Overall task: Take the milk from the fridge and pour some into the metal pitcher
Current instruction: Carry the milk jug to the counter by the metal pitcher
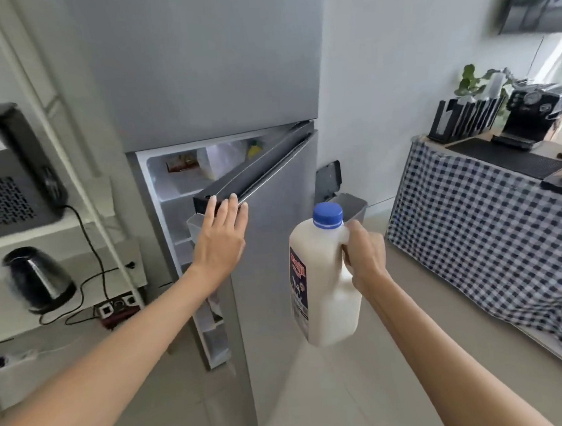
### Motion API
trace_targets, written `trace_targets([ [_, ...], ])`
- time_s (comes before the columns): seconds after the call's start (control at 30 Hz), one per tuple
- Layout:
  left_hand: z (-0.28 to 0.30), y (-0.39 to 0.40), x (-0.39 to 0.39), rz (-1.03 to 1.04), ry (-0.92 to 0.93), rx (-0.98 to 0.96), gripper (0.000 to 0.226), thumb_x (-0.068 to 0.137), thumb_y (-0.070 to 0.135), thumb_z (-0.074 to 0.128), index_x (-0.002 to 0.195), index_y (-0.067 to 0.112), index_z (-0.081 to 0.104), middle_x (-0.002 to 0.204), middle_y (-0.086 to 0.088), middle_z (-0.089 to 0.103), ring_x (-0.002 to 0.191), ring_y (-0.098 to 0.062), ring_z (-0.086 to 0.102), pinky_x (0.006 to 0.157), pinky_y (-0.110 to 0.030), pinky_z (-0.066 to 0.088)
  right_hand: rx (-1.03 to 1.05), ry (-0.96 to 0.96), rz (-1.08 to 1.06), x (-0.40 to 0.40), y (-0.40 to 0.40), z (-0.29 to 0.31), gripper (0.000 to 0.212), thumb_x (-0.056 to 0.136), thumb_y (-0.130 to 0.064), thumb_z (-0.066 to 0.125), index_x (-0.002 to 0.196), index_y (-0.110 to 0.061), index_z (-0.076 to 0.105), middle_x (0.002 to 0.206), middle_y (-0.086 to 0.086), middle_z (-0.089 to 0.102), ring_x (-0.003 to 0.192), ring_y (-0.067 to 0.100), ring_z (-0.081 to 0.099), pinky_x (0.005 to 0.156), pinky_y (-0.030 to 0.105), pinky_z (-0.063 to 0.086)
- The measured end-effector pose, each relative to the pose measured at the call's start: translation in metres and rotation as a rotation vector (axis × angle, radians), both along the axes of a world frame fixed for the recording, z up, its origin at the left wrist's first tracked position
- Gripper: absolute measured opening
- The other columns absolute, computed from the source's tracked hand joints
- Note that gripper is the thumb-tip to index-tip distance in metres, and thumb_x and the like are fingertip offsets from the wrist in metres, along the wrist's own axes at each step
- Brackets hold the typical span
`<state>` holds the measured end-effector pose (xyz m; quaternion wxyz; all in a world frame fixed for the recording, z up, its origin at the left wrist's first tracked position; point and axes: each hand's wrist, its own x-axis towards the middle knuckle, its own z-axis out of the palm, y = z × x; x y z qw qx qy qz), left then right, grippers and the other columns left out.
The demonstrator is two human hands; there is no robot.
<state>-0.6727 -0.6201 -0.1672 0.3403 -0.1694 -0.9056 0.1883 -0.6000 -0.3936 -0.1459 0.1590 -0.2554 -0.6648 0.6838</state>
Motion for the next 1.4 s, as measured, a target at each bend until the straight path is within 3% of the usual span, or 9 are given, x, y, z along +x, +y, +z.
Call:
trace_targets([
  [0.13, 0.010, -0.034, -0.036, 0.021, -0.176, 0.152, 0.065, 0.075, 0.019, 0.071, 0.135, 0.002, 0.052, 0.134, -0.022, 0.055, 0.123, -0.034, 0.054, 0.109, -0.045, 0.038, 0.016, -0.014, 0.050, -0.029, -0.033, 0.000, 0.028, 0.075, -0.025, 0.047, 0.057, -0.019, 0.026, 0.058, 0.000, 0.026, 0.060, 0.019, 0.023, 0.055, 0.031, 0.021],
  [0.3, 0.022, -0.071, -0.092, 0.100, -0.291, 0.282, 0.068, 0.090, 0.028, 0.050, 0.147, -0.002, 0.027, 0.138, -0.016, 0.044, 0.126, -0.031, 0.043, 0.112, -0.040, 0.028, 0.024, -0.009, 0.080, -0.066, -0.069, 0.000, 0.027, 0.069, -0.028, 0.047, 0.058, -0.021, 0.023, 0.059, 0.003, 0.022, 0.061, 0.020, 0.020, 0.055, 0.031, 0.017],
  [0.53, 0.018, -0.118, -0.155, 0.188, -0.353, 0.258, 0.078, 0.093, 0.031, 0.049, 0.151, 0.000, 0.008, 0.155, -0.016, 0.020, 0.145, -0.030, 0.018, 0.122, -0.041, 0.010, 0.038, -0.008, 0.073, -0.118, -0.108, -0.004, 0.031, 0.075, -0.024, 0.045, 0.057, -0.021, 0.021, 0.058, 0.002, 0.021, 0.057, 0.019, 0.018, 0.054, 0.031, 0.016],
  [0.83, 0.012, -0.151, -0.200, 0.155, -0.418, 0.277, 0.086, 0.095, 0.032, 0.048, 0.151, 0.001, -0.010, 0.161, -0.013, -0.008, 0.149, -0.027, -0.007, 0.123, -0.036, 0.002, 0.052, -0.055, 0.028, -0.154, -0.138, -0.012, 0.029, 0.068, -0.030, 0.045, 0.055, -0.021, 0.020, 0.057, 0.000, 0.023, 0.061, 0.021, 0.022, 0.056, 0.032, 0.019],
  [1.17, 0.003, -0.150, -0.204, 0.061, -0.421, 0.442, 0.082, 0.096, 0.032, 0.046, 0.152, 0.002, -0.006, 0.161, -0.014, -0.010, 0.149, -0.026, -0.010, 0.123, -0.037, 0.001, 0.040, -0.025, 0.017, -0.158, -0.143, -0.015, 0.031, 0.074, -0.023, 0.045, 0.057, -0.021, 0.019, 0.058, 0.001, 0.019, 0.060, 0.020, 0.018, 0.055, 0.031, 0.016],
  [1.4, -0.004, -0.118, -0.183, -0.115, -0.560, 0.721, 0.067, 0.097, 0.031, 0.047, 0.151, 0.004, 0.017, 0.162, -0.012, -0.001, 0.150, -0.024, 0.001, 0.121, -0.041, 0.009, 0.015, 0.004, -0.013, -0.149, -0.131, -0.006, 0.027, 0.066, -0.028, 0.046, 0.057, -0.023, 0.021, 0.061, 0.003, 0.021, 0.068, 0.022, 0.022, 0.057, 0.033, 0.017],
])
